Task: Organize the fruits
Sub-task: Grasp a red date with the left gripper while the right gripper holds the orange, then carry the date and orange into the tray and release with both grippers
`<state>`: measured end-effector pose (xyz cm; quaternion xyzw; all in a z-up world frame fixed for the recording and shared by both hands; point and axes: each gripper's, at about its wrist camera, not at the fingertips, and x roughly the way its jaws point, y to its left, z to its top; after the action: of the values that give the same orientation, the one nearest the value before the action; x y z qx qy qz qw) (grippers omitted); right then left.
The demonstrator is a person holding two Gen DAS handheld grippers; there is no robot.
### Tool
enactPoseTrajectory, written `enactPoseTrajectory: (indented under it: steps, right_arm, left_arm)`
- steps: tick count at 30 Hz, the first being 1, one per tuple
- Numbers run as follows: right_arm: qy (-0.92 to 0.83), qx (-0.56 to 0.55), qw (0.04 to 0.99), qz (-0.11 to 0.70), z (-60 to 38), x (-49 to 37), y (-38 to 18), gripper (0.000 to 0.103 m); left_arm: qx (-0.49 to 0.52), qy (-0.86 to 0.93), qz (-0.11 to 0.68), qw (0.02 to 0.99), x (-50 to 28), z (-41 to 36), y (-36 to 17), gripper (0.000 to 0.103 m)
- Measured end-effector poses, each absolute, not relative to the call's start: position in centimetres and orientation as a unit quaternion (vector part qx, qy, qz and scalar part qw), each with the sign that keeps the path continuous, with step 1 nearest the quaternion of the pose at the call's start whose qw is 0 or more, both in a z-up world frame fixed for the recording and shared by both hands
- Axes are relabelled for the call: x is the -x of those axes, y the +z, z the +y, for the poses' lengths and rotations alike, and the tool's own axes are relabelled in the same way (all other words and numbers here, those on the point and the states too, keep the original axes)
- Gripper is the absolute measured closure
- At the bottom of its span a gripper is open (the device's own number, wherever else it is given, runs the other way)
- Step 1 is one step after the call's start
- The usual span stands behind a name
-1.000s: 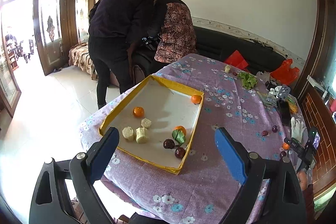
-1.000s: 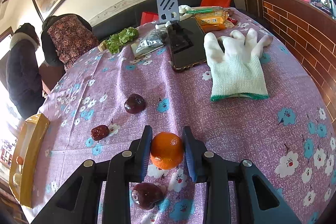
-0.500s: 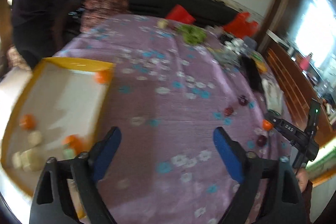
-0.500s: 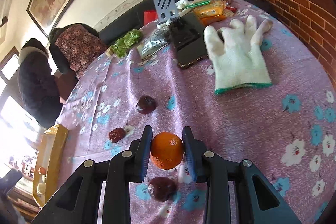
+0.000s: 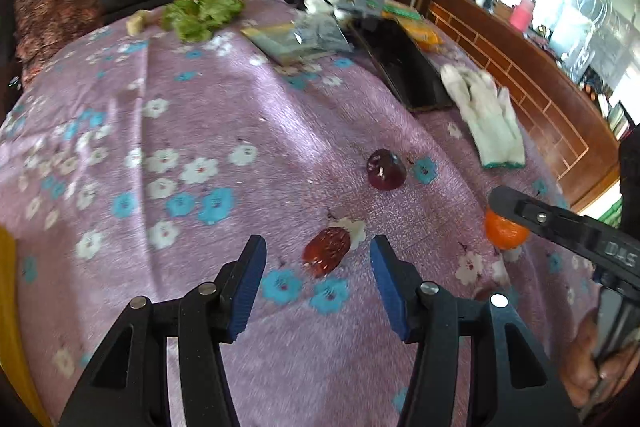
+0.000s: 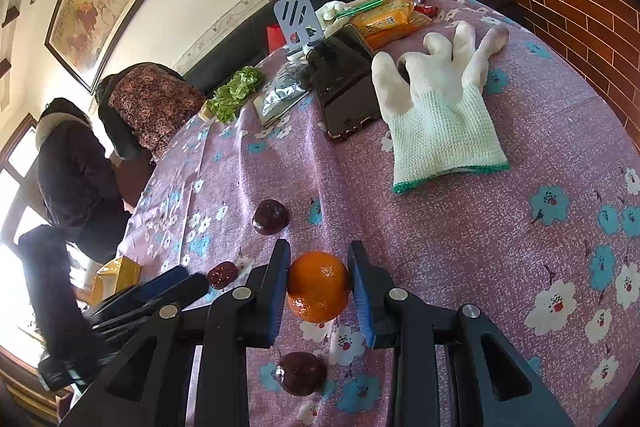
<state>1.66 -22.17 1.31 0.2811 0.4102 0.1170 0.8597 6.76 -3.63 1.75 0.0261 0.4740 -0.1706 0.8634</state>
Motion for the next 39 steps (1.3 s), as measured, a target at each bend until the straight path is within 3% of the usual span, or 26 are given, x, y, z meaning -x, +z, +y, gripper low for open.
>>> enactPoseTrajectory:
  steps: [4,6,7,16,24,33,39]
  right_arm:
    - [0.124,-0.286,0.854,0.415,-22.0,-1.7,1.0,0.071]
    - [0.126,-0.287,0.853,0.417,-21.9,-1.8,0.9,0.071]
    - [0.128,-0.289,0.853,0.416,-21.9,-1.7,0.9,0.071]
    - [0.14,-0.272,0.862,0.403,-21.0,-1.2,1.6,0.071]
    - [0.158,-0.197,0.885,0.391,-16.7,0.4,3.7,0.071]
    - [0.284,-0.145,0.867,0.384,-3.3,4.2,10.1,0.07]
    - [0.361,-0.103,0.831,0.41,9.5,5.5,10.9,0.07]
  left_arm:
    - [-0.039,-0.167,0.481,0.86,-7.1,-4.0,0.7,0.051]
    - [-0.056,-0.152,0.478,0.863,-7.1,-4.4,0.7,0.081]
    - [-0.058,-0.148,0.477,0.865,-7.1,-4.3,0.8,0.084]
    - [0.009,-0.132,0.444,0.886,-3.1,0.4,5.0,0.084]
    - [0.08,-0.059,0.386,0.917,5.6,11.3,10.4,0.083]
    - [0.136,0.052,0.352,0.925,12.3,25.1,11.3,0.083]
    - [0.165,0.115,0.355,0.913,14.5,32.6,9.6,0.083]
